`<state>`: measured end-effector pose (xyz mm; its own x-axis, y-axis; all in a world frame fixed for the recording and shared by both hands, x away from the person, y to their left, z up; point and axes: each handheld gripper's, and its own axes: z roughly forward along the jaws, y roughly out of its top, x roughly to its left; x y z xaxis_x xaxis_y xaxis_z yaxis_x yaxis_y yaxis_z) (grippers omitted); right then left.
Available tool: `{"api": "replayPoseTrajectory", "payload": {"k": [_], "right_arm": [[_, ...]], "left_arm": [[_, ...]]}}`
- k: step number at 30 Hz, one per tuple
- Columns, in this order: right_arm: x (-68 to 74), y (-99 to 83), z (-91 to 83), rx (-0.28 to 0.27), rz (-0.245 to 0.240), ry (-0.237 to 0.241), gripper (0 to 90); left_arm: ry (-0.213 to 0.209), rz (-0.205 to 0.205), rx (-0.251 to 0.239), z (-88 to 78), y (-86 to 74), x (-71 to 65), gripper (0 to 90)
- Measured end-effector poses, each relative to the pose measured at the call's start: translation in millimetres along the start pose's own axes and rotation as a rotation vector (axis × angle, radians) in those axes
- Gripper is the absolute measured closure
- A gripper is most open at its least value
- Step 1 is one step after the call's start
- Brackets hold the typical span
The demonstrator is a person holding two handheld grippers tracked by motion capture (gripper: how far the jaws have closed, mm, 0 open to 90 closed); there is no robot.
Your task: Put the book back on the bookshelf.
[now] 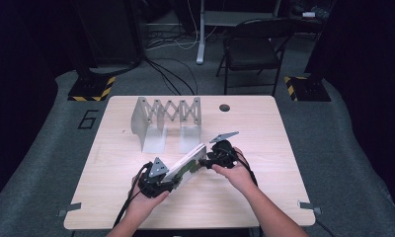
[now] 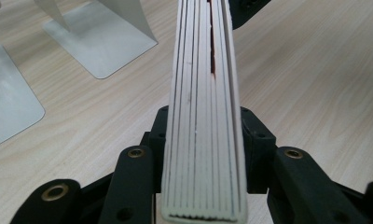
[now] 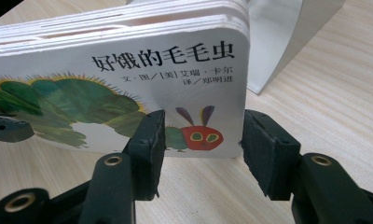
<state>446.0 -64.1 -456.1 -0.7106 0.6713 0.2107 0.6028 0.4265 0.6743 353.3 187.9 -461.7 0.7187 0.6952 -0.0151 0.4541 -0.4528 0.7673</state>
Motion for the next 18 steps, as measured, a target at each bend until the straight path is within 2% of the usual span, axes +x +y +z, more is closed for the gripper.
{"api": "replayPoseTrajectory", "payload": {"k": [4,17,18], "right_arm": [[-0.6,-0.6,-0.3,0.004,0.0,0.003,49.5],[-0.5,-1.2,-0.3,0.0,-0.01,0.0,49.4],[-0.4,-1.2,-0.4,0.0,-0.009,0.002,49.4]], "left_arm": [[0.001,0.0,0.007,-0.4,1.6,0.2,68.0],[-0.01,-0.006,0.055,0.6,8.3,1.9,69.6],[-0.001,-0.013,0.045,1.8,8.6,1.7,69.8]]}}
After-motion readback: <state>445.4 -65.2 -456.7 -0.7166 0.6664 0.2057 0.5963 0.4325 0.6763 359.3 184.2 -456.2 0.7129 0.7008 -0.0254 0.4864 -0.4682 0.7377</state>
